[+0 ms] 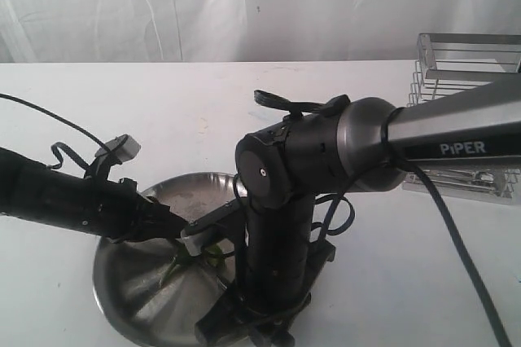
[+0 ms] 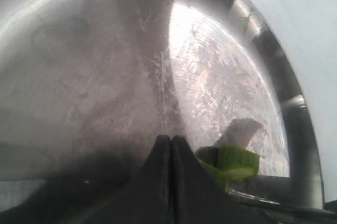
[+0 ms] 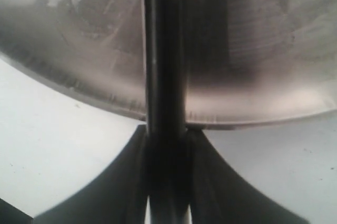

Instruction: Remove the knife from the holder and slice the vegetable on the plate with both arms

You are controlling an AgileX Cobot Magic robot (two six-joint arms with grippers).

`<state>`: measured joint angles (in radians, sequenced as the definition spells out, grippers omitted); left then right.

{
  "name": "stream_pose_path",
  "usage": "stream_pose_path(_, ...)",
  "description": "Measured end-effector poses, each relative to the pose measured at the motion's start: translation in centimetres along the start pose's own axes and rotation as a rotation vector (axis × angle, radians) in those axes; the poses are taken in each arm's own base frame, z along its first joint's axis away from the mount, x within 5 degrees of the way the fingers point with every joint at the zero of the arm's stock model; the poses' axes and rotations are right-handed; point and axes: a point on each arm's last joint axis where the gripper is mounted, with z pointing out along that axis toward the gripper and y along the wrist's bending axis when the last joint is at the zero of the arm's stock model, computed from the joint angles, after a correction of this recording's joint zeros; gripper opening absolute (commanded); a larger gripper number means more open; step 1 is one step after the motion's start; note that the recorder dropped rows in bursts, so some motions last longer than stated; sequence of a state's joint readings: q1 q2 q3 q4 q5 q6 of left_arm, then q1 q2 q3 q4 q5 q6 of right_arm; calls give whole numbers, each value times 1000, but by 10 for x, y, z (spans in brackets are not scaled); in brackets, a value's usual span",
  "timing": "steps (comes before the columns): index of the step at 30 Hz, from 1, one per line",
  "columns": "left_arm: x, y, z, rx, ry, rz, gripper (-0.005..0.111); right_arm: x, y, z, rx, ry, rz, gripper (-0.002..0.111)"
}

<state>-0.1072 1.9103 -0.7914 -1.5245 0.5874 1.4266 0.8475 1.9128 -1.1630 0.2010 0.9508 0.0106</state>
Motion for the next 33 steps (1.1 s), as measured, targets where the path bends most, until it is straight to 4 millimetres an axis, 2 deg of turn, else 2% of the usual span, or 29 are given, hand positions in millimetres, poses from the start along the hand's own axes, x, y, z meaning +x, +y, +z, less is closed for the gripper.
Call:
stream_pose_path(4,-1,-6,-6,6,-12,4,0,0,0,0,-2,-1,5,0)
stream_pose_path(10,3,-27,-16,72,-9,52,0,-5,0,0,0,-54,34,0)
stream_pose_path(15,11,-19,-16,-14,-12,22,0,-6,0,0,-1,-61,38,0)
stream_pose_path(21,1,-16,-17,-47,-123,60,0,-6,0,0,-1,-66,38,0)
stream_pose_path(33,-14,-11,-12,-60,-156,117,0,-6,0,0,-1,-71,39,0)
